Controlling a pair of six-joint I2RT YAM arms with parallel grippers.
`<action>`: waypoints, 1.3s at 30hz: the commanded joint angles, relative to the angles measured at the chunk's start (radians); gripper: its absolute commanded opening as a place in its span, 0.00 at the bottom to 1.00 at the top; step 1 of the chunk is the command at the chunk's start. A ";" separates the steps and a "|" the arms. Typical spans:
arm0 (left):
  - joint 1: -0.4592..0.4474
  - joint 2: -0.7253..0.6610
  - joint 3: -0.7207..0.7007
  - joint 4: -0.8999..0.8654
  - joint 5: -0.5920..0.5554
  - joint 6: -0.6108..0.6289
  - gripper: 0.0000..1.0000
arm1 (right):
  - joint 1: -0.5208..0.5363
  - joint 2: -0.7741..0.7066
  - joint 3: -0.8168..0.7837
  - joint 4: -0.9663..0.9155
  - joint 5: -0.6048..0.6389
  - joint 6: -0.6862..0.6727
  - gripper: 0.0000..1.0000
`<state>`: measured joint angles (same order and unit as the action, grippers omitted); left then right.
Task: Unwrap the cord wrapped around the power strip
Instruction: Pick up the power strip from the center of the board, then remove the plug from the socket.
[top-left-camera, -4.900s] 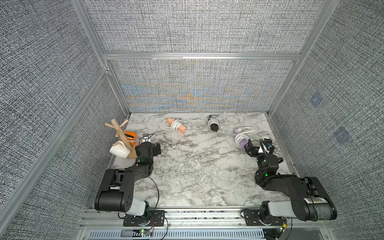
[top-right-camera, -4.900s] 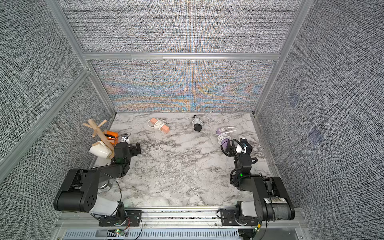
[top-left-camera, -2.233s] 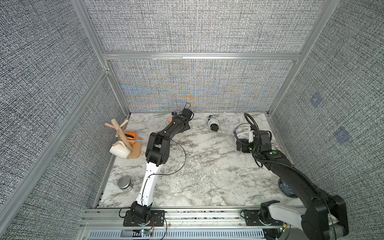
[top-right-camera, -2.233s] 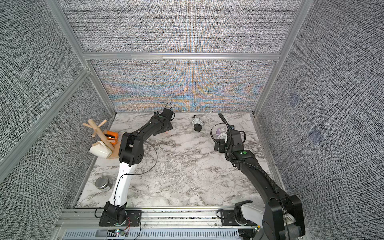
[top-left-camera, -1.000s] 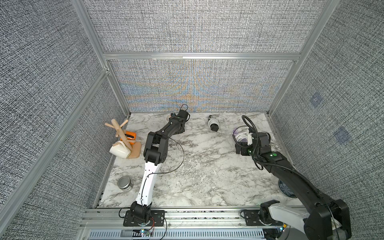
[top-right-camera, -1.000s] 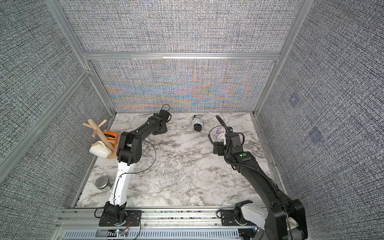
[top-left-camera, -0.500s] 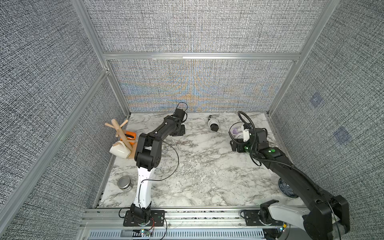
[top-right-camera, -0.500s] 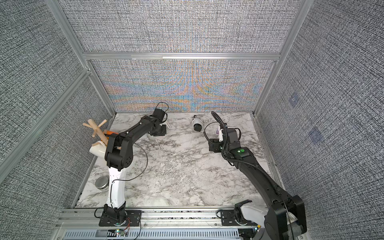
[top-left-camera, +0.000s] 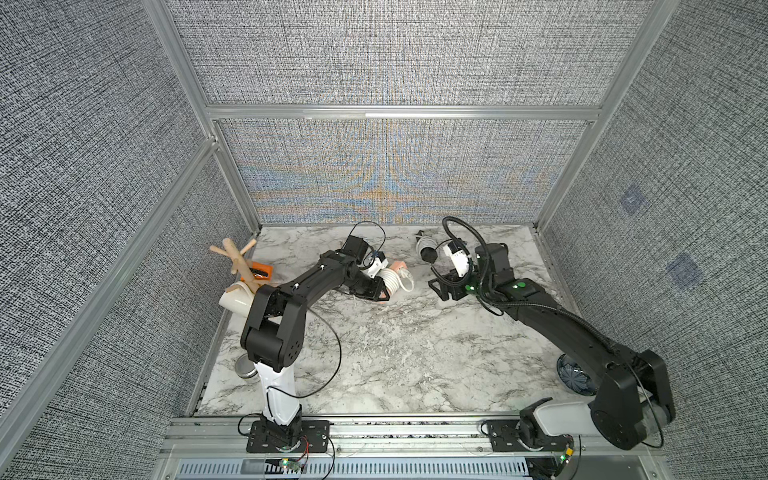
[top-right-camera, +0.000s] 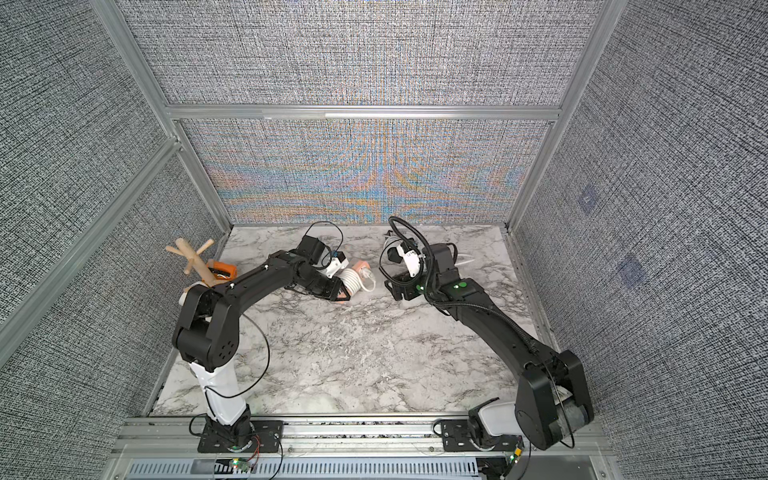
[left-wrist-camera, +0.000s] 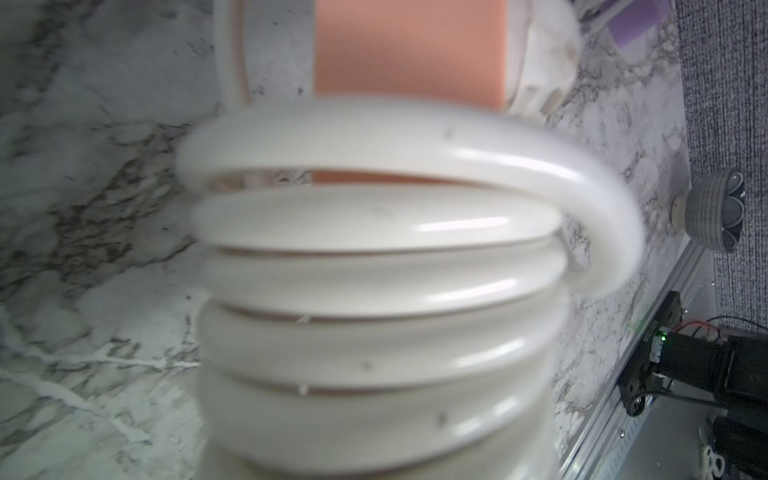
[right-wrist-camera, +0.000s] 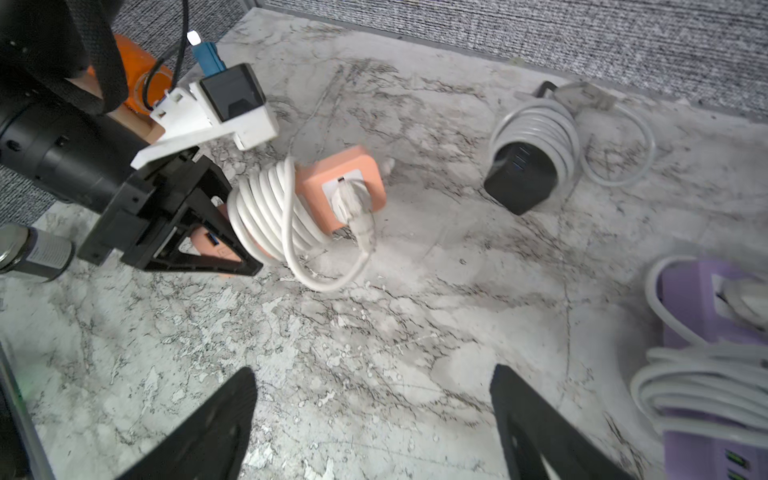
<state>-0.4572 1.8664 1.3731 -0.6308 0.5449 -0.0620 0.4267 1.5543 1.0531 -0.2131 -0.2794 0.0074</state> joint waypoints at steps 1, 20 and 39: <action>-0.011 -0.038 -0.026 0.073 -0.052 0.041 0.00 | 0.020 0.036 0.022 0.085 -0.030 -0.094 0.89; -0.032 -0.210 -0.130 0.157 -0.135 -0.092 0.01 | 0.054 0.203 0.088 0.212 -0.117 -0.200 0.73; -0.057 -0.257 -0.146 0.146 -0.121 -0.025 0.01 | 0.076 0.343 0.215 0.112 -0.213 -0.316 0.50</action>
<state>-0.5144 1.6230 1.2236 -0.5312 0.3992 -0.1104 0.4992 1.8889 1.2572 -0.0795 -0.4576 -0.2596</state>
